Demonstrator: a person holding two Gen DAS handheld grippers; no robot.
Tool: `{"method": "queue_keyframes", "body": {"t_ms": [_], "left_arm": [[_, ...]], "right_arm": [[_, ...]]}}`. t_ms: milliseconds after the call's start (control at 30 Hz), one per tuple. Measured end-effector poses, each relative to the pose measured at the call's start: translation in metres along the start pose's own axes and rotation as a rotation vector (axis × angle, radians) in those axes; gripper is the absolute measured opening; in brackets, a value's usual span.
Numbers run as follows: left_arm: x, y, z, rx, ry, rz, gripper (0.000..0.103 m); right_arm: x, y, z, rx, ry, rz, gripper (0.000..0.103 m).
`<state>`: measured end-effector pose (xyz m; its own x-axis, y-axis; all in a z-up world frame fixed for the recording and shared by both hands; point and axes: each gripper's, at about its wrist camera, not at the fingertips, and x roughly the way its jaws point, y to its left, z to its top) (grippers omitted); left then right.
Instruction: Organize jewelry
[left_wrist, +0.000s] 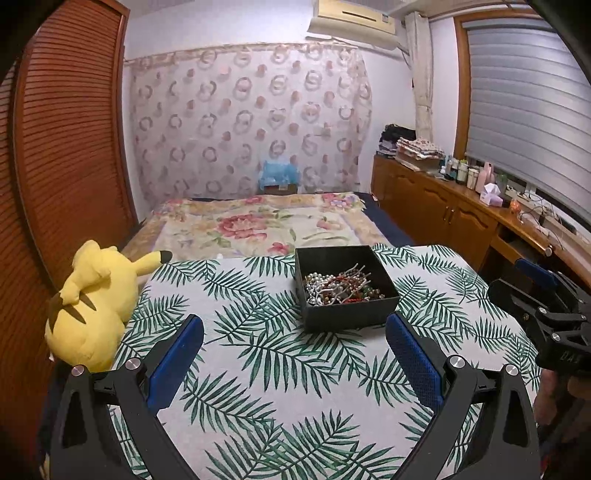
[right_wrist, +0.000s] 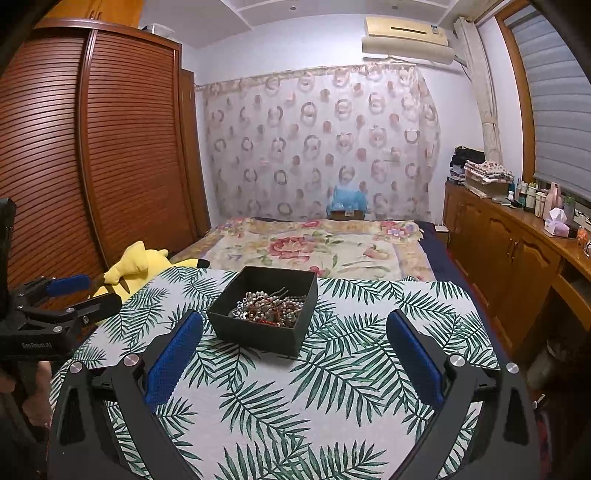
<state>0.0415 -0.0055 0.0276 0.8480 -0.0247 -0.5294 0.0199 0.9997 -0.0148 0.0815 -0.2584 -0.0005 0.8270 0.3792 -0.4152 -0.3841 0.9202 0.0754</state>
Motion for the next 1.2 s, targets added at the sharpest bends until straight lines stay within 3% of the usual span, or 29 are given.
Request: {"method": "queue_keyframes", "body": {"t_ms": [1200], "left_arm": [[-0.0014,-0.0008,0.0002,0.003,-0.007,-0.003,0.095]], "right_arm": [[0.0005,-0.0015,-0.0023,-0.003,-0.003,-0.002,0.1]]}}
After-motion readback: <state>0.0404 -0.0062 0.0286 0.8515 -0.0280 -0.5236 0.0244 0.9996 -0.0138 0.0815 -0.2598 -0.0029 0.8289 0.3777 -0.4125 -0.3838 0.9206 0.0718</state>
